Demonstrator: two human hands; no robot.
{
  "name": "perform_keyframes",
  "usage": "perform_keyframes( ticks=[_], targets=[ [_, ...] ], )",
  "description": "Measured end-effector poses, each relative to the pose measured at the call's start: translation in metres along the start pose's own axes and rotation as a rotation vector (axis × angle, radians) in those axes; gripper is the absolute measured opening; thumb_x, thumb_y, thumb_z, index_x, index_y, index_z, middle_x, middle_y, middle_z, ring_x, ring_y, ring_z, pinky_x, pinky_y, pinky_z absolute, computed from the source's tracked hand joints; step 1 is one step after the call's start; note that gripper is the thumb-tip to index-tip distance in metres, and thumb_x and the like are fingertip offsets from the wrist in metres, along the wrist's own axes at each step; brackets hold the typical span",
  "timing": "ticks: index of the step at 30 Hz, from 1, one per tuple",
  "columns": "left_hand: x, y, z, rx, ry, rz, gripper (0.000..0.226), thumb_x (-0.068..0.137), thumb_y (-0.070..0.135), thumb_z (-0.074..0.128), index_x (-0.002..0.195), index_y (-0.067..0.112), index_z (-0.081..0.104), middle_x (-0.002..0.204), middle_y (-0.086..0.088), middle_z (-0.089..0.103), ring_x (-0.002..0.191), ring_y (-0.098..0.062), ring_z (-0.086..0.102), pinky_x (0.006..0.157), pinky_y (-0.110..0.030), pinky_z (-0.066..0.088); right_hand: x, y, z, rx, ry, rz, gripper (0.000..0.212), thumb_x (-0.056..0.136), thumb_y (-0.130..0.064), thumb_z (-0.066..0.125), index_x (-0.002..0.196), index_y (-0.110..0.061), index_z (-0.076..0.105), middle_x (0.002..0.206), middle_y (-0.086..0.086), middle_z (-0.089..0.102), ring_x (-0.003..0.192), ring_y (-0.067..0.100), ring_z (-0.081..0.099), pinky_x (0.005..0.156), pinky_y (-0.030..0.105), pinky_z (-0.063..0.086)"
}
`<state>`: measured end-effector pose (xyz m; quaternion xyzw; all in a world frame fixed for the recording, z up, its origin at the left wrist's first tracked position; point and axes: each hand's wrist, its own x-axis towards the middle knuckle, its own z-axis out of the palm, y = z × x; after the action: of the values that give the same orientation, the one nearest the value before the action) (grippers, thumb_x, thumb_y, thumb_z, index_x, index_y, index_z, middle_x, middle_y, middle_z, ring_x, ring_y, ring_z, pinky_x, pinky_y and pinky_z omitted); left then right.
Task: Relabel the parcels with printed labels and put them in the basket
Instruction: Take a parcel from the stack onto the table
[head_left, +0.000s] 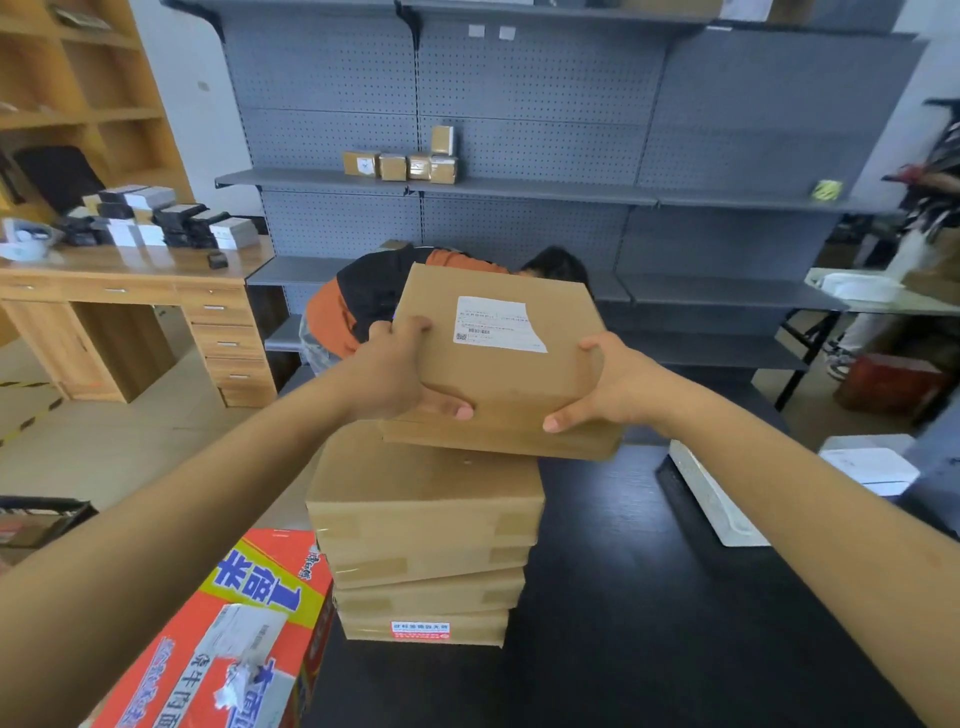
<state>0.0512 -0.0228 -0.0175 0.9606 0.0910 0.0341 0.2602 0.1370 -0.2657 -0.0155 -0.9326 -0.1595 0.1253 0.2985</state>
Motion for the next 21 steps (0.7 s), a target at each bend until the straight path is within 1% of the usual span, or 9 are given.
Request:
perform_keyframes(
  ticks=[4,9,15,18,21],
  targets=[
    [0.006,0.036,0.023,0.001,-0.040,0.021,0.120,0.055,0.058,0.084,0.147,0.029,0.014,0.143,-0.007,0.021,0.129,-0.031,0.035,0.101,-0.042,0.038,-0.009,0.033,-0.026,0.006,0.029,0.027,0.125,0.047,-0.039,0.094,0.147,-0.028,0.020,0.146,0.007,0.030,0.129,0.027,0.038,0.106,0.040,0.037],
    [0.010,0.088,0.064,0.008,-0.053,0.014,0.121,0.058,0.056,0.083,0.149,0.026,0.009,0.145,-0.008,0.018,0.134,-0.033,0.027,0.108,-0.044,0.033,-0.018,0.089,-0.055,0.024,0.033,0.046,0.125,0.047,-0.038,0.094,0.146,-0.030,0.020,0.144,0.007,0.030,0.128,0.028,0.038,0.106,0.042,0.038],
    [0.014,0.153,0.116,0.037,-0.055,-0.011,0.120,0.056,0.064,0.080,0.147,0.027,0.011,0.141,-0.009,0.022,0.128,-0.034,0.034,0.106,-0.048,0.036,-0.019,0.163,-0.095,0.048,0.001,0.055,0.123,0.047,-0.035,0.094,0.146,-0.032,0.022,0.146,0.005,0.030,0.129,0.028,0.037,0.106,0.045,0.038],
    [0.013,0.174,0.149,0.010,-0.042,-0.018,0.121,0.060,0.059,0.081,0.149,0.023,0.008,0.143,-0.011,0.019,0.131,-0.034,0.031,0.108,-0.047,0.034,-0.017,0.195,-0.100,0.036,0.013,0.069,0.123,0.047,-0.032,0.095,0.145,-0.032,0.020,0.143,0.006,0.029,0.127,0.029,0.038,0.104,0.048,0.039],
    [0.012,0.178,0.182,0.001,-0.070,-0.033,0.119,0.063,0.056,0.080,0.149,0.023,0.005,0.146,-0.012,0.013,0.134,-0.035,0.025,0.109,-0.047,0.030,-0.016,0.223,-0.089,0.007,0.001,0.083,0.123,0.048,-0.032,0.095,0.145,-0.032,0.019,0.140,0.008,0.029,0.124,0.030,0.040,0.102,0.047,0.041]
  ],
)
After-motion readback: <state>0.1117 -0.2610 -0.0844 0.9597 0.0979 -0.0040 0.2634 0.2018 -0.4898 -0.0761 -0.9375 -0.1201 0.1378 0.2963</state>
